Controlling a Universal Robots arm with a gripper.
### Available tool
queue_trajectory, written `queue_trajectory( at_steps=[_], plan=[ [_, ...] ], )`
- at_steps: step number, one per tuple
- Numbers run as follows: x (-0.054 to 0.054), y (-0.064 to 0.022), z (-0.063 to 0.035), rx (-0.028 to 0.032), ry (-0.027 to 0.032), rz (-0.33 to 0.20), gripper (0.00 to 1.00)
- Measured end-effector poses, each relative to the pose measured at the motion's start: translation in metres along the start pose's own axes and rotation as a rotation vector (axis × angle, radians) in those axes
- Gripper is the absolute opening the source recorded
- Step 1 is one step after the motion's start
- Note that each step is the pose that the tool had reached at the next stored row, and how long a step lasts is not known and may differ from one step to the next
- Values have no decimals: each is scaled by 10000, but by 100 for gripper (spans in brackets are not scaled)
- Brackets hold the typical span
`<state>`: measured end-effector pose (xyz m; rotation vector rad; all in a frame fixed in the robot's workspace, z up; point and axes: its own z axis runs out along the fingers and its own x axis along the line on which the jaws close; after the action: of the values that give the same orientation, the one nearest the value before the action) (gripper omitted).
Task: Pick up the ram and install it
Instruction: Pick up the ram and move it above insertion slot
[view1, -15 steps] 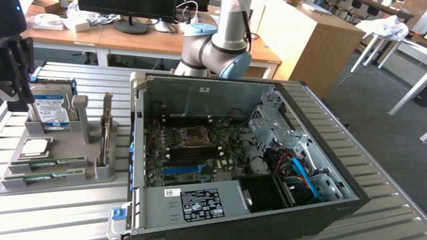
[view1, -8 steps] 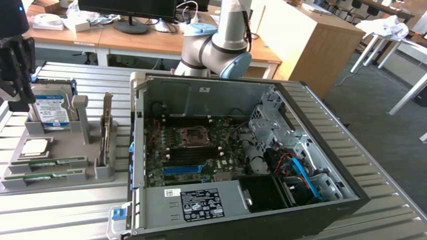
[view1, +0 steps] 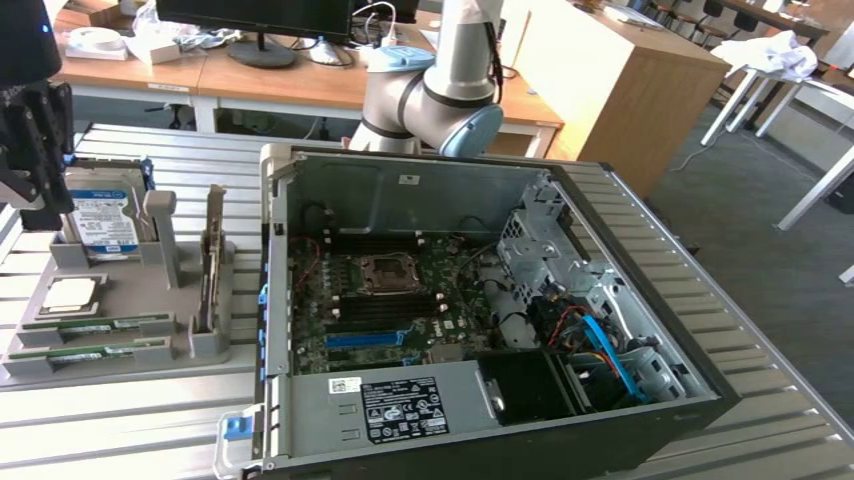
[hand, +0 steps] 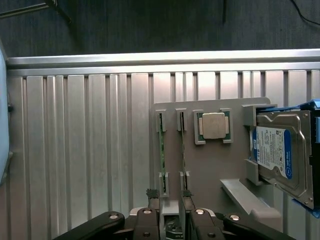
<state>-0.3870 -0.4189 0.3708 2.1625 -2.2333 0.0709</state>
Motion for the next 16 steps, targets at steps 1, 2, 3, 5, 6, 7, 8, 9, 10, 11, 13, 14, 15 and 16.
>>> queue_trajectory(
  at_steps=[1, 2, 3, 5, 6, 7, 8, 9, 10, 11, 13, 14, 15, 16],
  plan=[
    [0, 0, 2, 1, -38, 1, 30],
    [0, 0, 3, -1, -94, 1, 30],
    [0, 0, 2, -6, -162, 1, 30],
    [-1, 0, 2, -8, -230, 2, 30],
    [-1, 0, 2, -7, -230, 3, 30],
    [0, 0, 21, -8, -234, 1, 30],
    [-1, 0, 30, -8, -234, 2, 30],
    [-2, 0, 40, -8, -234, 2, 30],
    [-3, 0, 53, -8, -234, 2, 30],
    [-4, 0, 66, -7, -235, 2, 30],
    [-5, 1, 91, -8, -234, 2, 30],
    [-6, 1, 104, -8, -234, 2, 30],
    [-6, 1, 116, -8, -234, 2, 30],
    [-7, 1, 127, -8, -234, 1, 30]
  ],
)
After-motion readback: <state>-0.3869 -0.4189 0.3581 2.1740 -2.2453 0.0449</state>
